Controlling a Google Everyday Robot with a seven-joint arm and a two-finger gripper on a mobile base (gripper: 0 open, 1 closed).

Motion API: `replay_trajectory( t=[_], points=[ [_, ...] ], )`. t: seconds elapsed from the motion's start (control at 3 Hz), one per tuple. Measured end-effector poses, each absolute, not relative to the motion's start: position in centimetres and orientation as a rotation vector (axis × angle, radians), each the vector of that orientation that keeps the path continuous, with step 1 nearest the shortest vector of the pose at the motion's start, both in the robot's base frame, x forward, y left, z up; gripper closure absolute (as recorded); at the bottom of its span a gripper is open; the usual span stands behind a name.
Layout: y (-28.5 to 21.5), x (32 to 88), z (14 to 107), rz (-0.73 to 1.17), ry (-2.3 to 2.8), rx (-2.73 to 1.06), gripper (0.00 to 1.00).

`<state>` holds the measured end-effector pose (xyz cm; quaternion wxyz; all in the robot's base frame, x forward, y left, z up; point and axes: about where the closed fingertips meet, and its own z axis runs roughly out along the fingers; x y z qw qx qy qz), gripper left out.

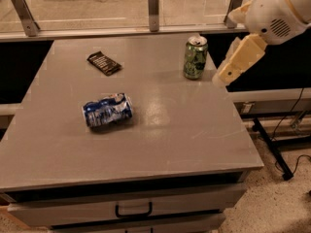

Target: Knock pepsi can over

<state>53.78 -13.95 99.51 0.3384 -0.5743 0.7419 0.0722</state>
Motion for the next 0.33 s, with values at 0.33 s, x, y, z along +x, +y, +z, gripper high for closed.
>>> replay_trajectory(
  t=[0.33],
  points=[
    [-15.12, 53.59, 99.82, 0.173, 1.944, -1.473, 0.00]
  ],
)
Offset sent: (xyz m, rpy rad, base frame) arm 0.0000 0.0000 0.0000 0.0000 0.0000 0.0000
